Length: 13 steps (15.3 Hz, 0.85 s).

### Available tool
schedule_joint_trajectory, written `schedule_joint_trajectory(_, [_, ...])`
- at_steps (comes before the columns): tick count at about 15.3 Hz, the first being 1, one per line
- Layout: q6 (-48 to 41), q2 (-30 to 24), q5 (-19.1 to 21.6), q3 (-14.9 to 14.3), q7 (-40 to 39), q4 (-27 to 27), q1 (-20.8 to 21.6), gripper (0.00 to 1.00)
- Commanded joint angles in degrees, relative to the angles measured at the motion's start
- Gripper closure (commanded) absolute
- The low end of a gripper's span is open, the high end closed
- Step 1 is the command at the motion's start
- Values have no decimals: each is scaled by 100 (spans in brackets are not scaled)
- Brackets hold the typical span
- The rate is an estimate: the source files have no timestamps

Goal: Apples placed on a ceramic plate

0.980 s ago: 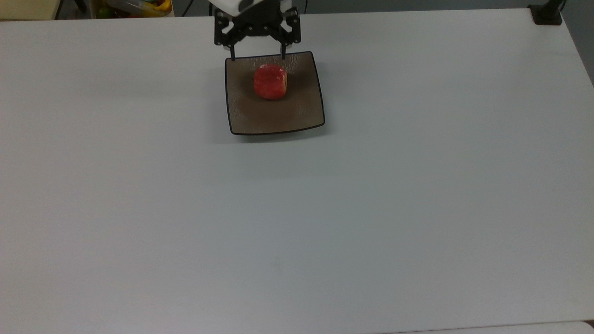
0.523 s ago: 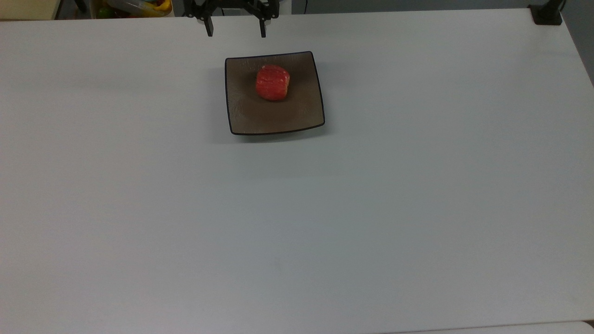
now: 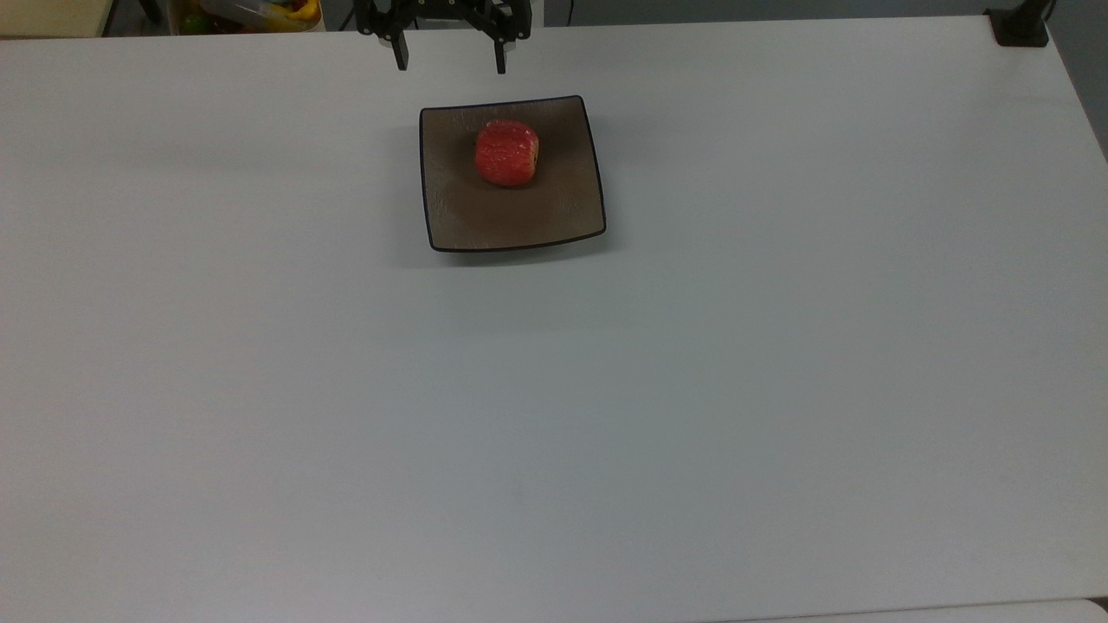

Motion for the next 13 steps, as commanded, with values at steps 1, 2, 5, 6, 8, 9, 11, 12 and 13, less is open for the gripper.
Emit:
schedule_joint_trajectory(1, [-56, 72, 72, 87, 58, 78, -69, 0])
schedule_joint_trajectory(2, [-56, 81, 63, 87, 58, 78, -69, 0])
schedule_joint_trajectory(5, [-56, 81, 46, 87, 49, 60, -60, 0])
schedule_joint_trajectory(6, [-56, 73, 46, 87, 58, 60, -52, 0])
schedule_joint_trajectory(8, [-56, 81, 19, 52, 49, 43, 115, 0])
schedule_joint_trajectory(9, [-56, 81, 10, 43, 49, 34, 150, 0])
schedule_joint_trajectory(11, [-56, 81, 10, -1, 49, 34, 186, 0])
schedule_joint_trajectory(12, [-48, 81, 10, -10, 49, 34, 186, 0])
schedule_joint_trajectory(13, [-56, 81, 10, -36, 49, 34, 195, 0])
